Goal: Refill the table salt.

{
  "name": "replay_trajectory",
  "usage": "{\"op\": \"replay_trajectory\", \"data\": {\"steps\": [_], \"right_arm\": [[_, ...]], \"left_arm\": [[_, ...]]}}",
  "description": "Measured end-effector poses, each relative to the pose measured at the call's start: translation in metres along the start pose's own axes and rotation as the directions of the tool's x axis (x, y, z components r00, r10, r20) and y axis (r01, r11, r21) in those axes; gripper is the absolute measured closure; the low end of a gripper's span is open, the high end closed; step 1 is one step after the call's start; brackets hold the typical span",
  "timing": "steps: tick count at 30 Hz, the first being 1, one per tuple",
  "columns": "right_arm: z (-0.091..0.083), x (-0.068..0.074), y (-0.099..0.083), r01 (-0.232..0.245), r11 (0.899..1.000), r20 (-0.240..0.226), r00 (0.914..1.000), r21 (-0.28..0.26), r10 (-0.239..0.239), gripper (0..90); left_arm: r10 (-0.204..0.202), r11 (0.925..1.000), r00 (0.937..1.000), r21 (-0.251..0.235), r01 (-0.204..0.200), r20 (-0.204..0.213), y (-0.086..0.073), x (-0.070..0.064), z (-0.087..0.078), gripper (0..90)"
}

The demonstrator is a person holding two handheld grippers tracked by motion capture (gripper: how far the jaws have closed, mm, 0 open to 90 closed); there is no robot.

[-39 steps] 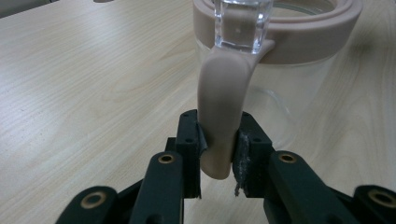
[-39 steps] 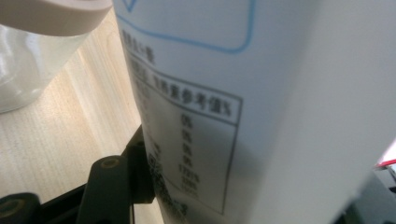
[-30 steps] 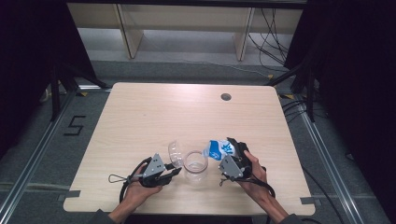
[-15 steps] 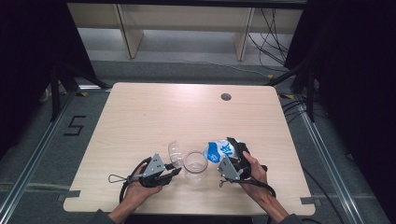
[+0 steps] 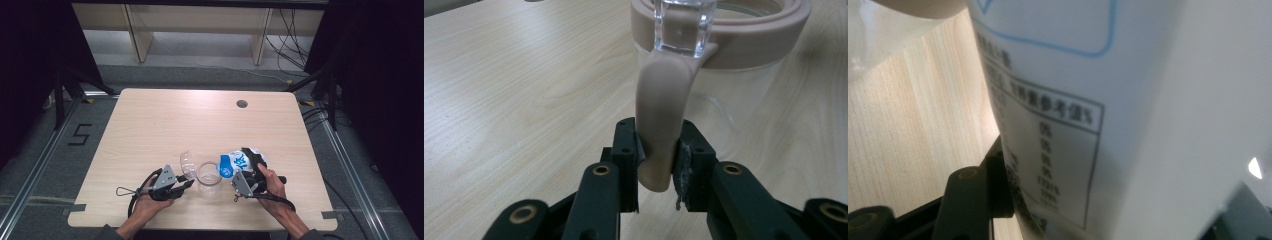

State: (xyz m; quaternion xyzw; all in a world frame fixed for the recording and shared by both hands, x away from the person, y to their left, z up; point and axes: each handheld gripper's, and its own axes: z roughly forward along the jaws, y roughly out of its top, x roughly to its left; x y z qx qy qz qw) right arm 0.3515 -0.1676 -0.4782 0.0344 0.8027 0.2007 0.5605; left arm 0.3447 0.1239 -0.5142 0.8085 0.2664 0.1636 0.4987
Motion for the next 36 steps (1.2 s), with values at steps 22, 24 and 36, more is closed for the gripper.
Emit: {"op": "replay_trajectory", "data": {"steps": [22, 24, 36], "right_arm": [[-0.0002, 0.0, 0.0004, 0.143, 0.99, 0.051, 0.9884, 0.012, -0.143, 44.1], [-0.0006, 0.0013, 0.0006, 0.138, 0.99, 0.057, 0.9887, 0.019, -0.139, 44.2], [0.0018, 0.0031, 0.005, 0.178, 0.983, 0.064, 0.9816, 0.032, -0.18, 44.9]], "left_arm": [[0.007, 1.0, 0.9999, -0.001, -0.007, 0.008, 0.0002, 0.0011, 0.0003, 73.3], [0.009, 1.0, 0.9999, 0.0, -0.009, 0.008, 0.0002, 0.0011, 0.0003, 73.3], [0.012, 0.9999, 0.9999, 0.003, -0.012, 0.005, 0.0004, 0.0014, -0.0002, 73.3]]}}
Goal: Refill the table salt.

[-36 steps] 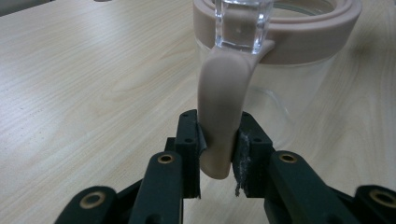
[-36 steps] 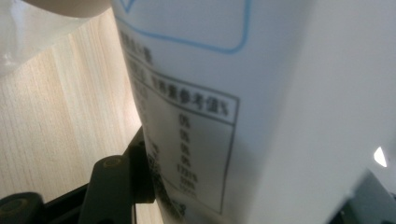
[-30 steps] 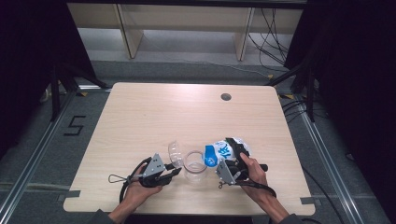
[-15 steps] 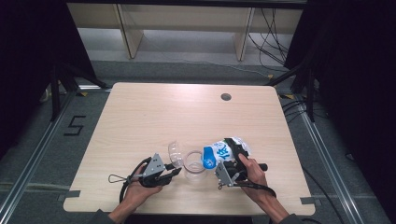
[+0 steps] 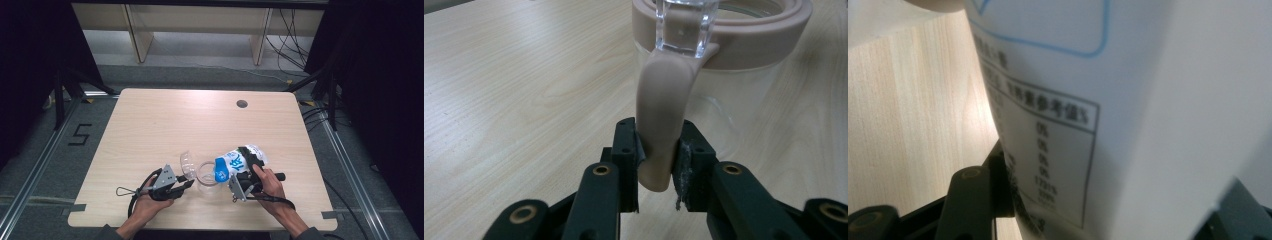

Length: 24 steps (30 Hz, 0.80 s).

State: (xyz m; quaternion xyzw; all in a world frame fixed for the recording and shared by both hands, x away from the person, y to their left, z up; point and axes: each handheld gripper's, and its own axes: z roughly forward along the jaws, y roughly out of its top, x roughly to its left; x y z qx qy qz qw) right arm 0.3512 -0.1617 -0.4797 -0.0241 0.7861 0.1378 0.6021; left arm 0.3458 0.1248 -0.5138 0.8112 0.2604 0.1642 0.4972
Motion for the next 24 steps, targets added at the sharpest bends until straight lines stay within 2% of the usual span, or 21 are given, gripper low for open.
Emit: {"op": "replay_trajectory", "data": {"steps": [1, 2, 3, 5, 6, 7, 8, 10, 11, 14, 16, 18, 24], "right_arm": [[0.0001, 0.0, 0.0008, 0.003, 1.0, 0.007, 1.0, -0.008, -0.003, 44.9], [0.0003, 0.0018, 0.001, -0.014, 1.0, -0.004, 0.9999, -0.007, 0.014, 45.0], [0.0, -0.0007, 0.0014, 0.028, 1.0, 0.016, 0.9995, -0.013, -0.028, 45.1], [-0.0002, 0.0013, 0.0016, 0.003, 1.0, 0.017, 0.9999, -0.01, -0.003, 45.1], [0.0003, 0.0001, 0.0018, 0.023, 1.0, 0.02, 0.9995, -0.018, -0.023, 45.1], [-0.0004, 0.0013, 0.0016, 0.007, 1.0, 0.02, 0.9998, -0.01, -0.007, 45.1], [-0.0005, 0.001, 0.0015, 0.011, 1.0, 0.02, 0.9997, -0.009, -0.011, 45.1], [-0.0001, -0.0023, 0.0018, 0.06, 0.998, 0.027, 0.9979, -0.021, -0.059, 45.1], [-0.0009, 0.0009, 0.0014, 0.01, 1.0, 0.027, 0.9996, -0.007, -0.01, 45.1], [-0.0005, 0.0005, 0.0017, 0.025, 1.0, 0.022, 0.9995, -0.012, -0.024, 45.1], [-0.0015, 0.002, 0.0019, 0.009, 1.0, 0.032, 0.9995, -0.003, -0.009, 45.2], [-0.0012, -0.0002, 0.0017, 0.059, 0.998, 0.037, 0.9976, -0.016, -0.058, 45.3], [-0.0021, 0.0002, 0.0033, 0.075, 0.997, 0.041, 0.9964, -0.02, -0.074, 45.6]], "left_arm": [[0.0, 1.0, 1.0, 0.0, 0.0, 0.0, 0.0, 0.0, -0.0001, 73.3], [0.0, 1.0, 1.0, 0.0, 0.0, 0.0, 0.0, 0.0, 0.0, 73.3], [0.0, 1.0, 1.0, 0.0, 0.0, 0.001, 0.0, 0.0, 0.0, 73.3], [0.0, 1.0, 1.0, 0.0, 0.0, 0.0, 0.0, -0.0001, -0.0001, 73.3], [0.0, 1.0, 1.0, -0.001, 0.0, -0.001, 0.0, -0.0003, 0.0, 73.3], [0.0, 1.0, 1.0, -0.003, 0.0, 0.004, -0.0001, -0.0002, 0.0003, 73.2], [0.0, 1.0, 1.0, -0.003, 0.0, 0.004, -0.0001, -0.0001, 0.0003, 73.3], [-0.008, 0.9999, 1.0, -0.009, 0.008, 0.003, -0.0002, -0.0006, 0.0008, 73.3], [-0.001, 1.0, 1.0, -0.003, 0.001, 0.005, -0.0001, 0.0, 0.0004, 73.3], [0.0, 1.0, 1.0, -0.002, 0.0, 0.005, -0.0001, -0.0001, 0.0003, 73.3], [-0.001, 1.0, 1.0, -0.003, 0.001, 0.003, -0.0001, -0.0002, 0.0003, 73.3], [0.0, 1.0, 1.0, -0.003, 0.0, 0.004, -0.0001, -0.0002, 0.0003, 73.3], [0.0, 1.0, 1.0, -0.003, 0.001, 0.003, -0.0001, -0.0003, 0.0004, 73.3]]}}
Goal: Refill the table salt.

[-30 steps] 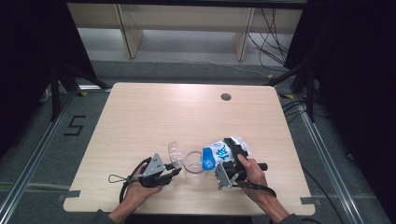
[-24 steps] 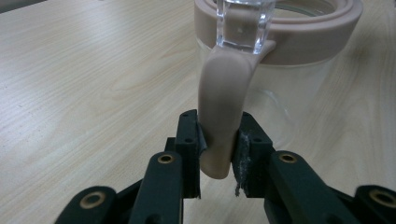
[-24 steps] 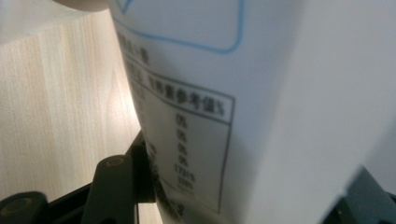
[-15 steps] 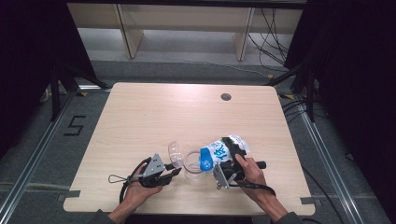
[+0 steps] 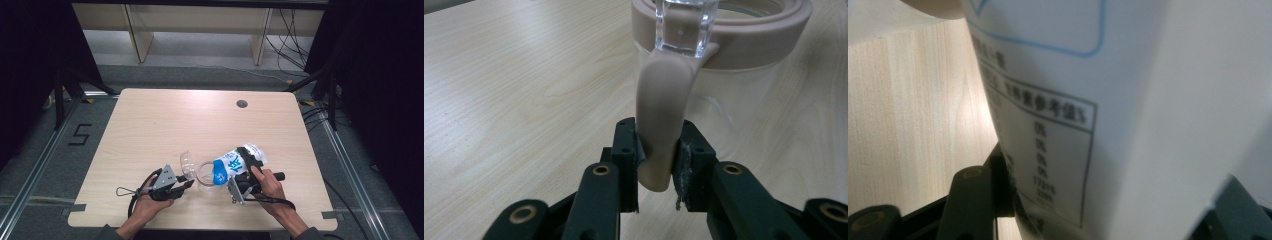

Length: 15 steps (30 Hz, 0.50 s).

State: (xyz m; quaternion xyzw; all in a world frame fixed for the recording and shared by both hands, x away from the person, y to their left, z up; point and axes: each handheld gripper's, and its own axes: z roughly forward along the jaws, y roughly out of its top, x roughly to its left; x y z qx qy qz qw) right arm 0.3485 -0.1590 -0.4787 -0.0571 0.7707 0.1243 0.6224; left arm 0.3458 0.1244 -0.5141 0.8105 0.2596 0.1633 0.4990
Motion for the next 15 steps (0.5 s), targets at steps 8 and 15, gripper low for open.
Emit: {"op": "replay_trajectory", "data": {"steps": [8, 15], "right_arm": [[-0.0006, 0.0, 0.0007, 0.04, 0.999, 0.014, 0.9991, -0.002, -0.04, 45.9], [-0.0005, -0.0027, 0.0013, 0.1, 0.995, 0.035, 0.9944, -0.008, -0.1, 46.3]], "left_arm": [[0.0, 1.0, 1.0, 0.002, 0.0, 0.002, 0.0001, 0.0001, 0.0, 73.3], [0.001, 1.0, 1.0, 0.002, -0.001, 0.002, 0.0001, 0.0001, 0.0, 73.3]]}}
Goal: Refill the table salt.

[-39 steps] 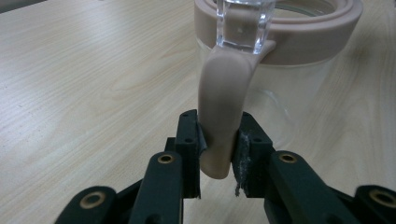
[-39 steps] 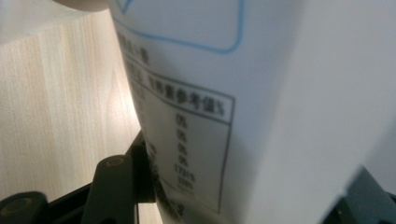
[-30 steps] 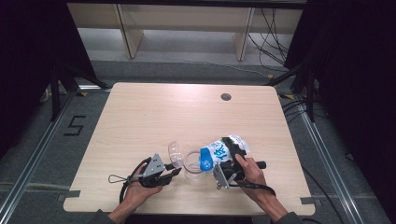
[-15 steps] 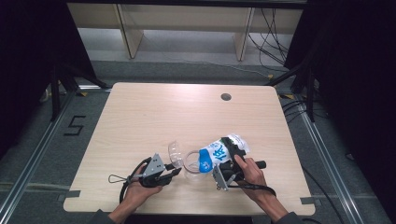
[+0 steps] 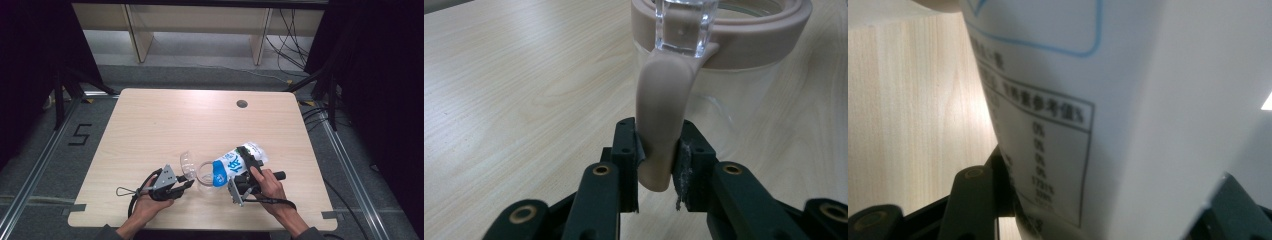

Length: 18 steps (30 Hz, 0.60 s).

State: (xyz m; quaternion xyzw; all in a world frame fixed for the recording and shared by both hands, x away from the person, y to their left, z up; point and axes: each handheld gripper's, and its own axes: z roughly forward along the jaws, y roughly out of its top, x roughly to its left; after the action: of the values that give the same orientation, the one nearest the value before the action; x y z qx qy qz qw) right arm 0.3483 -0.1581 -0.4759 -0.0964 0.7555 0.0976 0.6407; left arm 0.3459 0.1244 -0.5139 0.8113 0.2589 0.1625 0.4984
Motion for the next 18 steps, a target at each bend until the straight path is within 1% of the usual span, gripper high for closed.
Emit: {"op": "replay_trajectory", "data": {"steps": [1, 2, 3, 6, 7, 9, 10, 11, 12, 13, 14, 15, 16, 17, 18], "right_arm": [[-0.0005, 0.0028, -0.0003, -0.034, 0.999, -0.002, 0.9994, 0.011, 0.034, 46.4], [-0.0008, 0.0029, -0.0003, -0.025, 1.0, 0.002, 0.9997, 0.016, 0.025, 46.5], [-0.0005, 0.0028, -0.0004, -0.02, 1.0, 0.004, 0.9998, 0.012, 0.02, 46.5], [-0.0006, 0.003, -0.0004, -0.025, 1.0, 0.007, 0.9997, 0.014, 0.025, 46.8], [-0.0006, 0.0025, -0.0003, -0.018, 1.0, 0.011, 0.9998, 0.012, 0.018, 46.9], [0.0001, 0.0022, -0.0002, -0.014, 1.0, 0.004, 0.9999, 0.012, 0.014, 47.0], [0.0009, 0.0001, 0.0003, 0.029, 1.0, 0.013, 0.9995, 0.004, -0.029, 47.1], [0.0014, 0.0037, -0.0002, -0.005, 1.0, 0.016, 0.9999, 0.014, 0.005, 47.1], [0.002, 0.0037, -0.0004, 0.01, 1.0, 0.013, 0.9999, 0.026, -0.011, 47.2], [0.0027, 0.0037, -0.0007, 0.01, 1.0, 0.008, 0.9999, 0.025, -0.01, 47.2], [0.0042, 0.0, 0.0002, 0.053, 0.999, 0.014, 0.9985, 0.009, -0.053, 47.3], [0.0041, 0.0037, -0.0002, 0.0, 1.0, 0.013, 0.9999, 0.017, 0.0, 47.3], [0.0046, 0.0059, -0.0004, -0.005, 1.0, 0.015, 0.9999, 0.016, 0.005, 47.5], [0.0044, 0.0048, -0.0004, 0.02, 1.0, 0.011, 0.9997, 0.019, -0.02, 47.7], [0.0053, 0.0047, -0.0009, 0.025, 1.0, 0.021, 0.9995, 0.002, -0.025, 47.8]], "left_arm": [[-0.001, 1.0, 1.0, -0.001, 0.001, -0.002, -0.0001, -0.0001, 0.0, 73.3], [0.0, 1.0, 1.0, 0.003, 0.0, -0.007, 0.0001, -0.0004, -0.0003, 73.2], [0.0, 1.0, 1.0, 0.0, 0.0, 0.0, -0.0001, 0.0, 0.0, 73.3], [-0.002, 1.0, 1.0, -0.001, 0.002, -0.001, -0.0001, -0.0002, 0.0, 73.2], [-0.001, 1.0, 1.0, -0.001, 0.001, 0.0, -0.0001, 0.0, 0.0, 73.2], [-0.001, 1.0, 1.0, -0.001, 0.001, 0.0, -0.0001, 0.0, 0.0, 73.2], [-0.002, 1.0, 1.0, -0.001, 0.002, -0.001, 0.0, -0.0001, 0.0, 73.2], [-0.001, 1.0, 1.0, -0.001, 0.001, -0.001, -0.0001, -0.0001, 0.0, 73.2], [0.0, 1.0, 1.0, -0.001, 0.0, -0.001, -0.0001, -0.0001, 0.0, 73.2], [0.003, 1.0, 1.0, 0.0, -0.003, -0.009, -0.0001, -0.0008, -0.0002, 73.3], [0.005, 1.0, 0.9999, 0.0, -0.005, -0.009, -0.0001, -0.0008, -0.0001, 73.3], [-0.012, 0.9999, 0.9999, 0.0, 0.012, -0.01, -0.0004, -0.0016, -0.0001, 73.3], [0.005, 1.0, 1.0, 0.001, -0.005, -0.007, 0.0, -0.0005, -0.0002, 73.3], [0.003, 1.0, 1.0, 0.001, -0.003, -0.007, -0.0001, -0.0006, -0.0002, 73.2], [0.003, 1.0, 1.0, 0.001, -0.003, -0.007, -0.0001, -0.0007, -0.0003, 73.3]]}}
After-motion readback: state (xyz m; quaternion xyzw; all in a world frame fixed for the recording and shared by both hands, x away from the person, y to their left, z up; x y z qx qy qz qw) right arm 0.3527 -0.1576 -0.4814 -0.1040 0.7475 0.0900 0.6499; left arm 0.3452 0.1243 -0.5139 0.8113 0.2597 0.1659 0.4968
